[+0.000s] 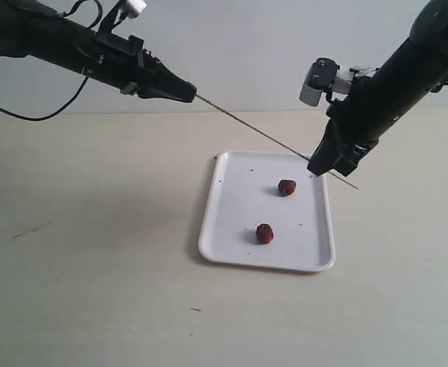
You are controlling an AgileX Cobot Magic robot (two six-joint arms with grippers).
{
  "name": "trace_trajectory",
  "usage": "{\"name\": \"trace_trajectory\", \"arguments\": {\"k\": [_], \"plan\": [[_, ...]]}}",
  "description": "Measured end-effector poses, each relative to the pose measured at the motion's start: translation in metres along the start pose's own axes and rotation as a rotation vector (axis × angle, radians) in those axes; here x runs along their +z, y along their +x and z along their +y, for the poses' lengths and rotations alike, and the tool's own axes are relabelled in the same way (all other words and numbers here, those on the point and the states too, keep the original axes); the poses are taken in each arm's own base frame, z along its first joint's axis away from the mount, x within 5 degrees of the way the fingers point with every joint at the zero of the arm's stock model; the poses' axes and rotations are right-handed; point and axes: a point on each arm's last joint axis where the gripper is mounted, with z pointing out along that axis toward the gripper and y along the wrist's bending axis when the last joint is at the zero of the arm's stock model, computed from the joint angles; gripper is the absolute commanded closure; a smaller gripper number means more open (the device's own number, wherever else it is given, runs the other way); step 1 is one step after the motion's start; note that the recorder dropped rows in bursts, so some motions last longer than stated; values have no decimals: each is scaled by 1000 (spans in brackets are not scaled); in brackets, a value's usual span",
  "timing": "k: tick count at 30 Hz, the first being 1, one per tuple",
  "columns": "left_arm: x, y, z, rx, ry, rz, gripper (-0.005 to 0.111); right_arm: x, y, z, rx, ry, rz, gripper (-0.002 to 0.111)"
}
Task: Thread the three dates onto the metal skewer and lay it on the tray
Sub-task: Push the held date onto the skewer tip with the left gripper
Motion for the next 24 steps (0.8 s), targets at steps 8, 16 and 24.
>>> {"name": "trace_trajectory", "arguments": {"k": [8, 16, 24], "plan": [[13, -4, -9, 17, 15, 8, 77, 0, 1, -1, -16, -1, -2, 108], [31, -12, -23, 25, 53, -13, 77, 0, 3, -1, -19, 0, -1, 108], [42, -16, -34, 33, 91, -20, 77, 0, 3, -1, -23, -2, -6, 108]]}}
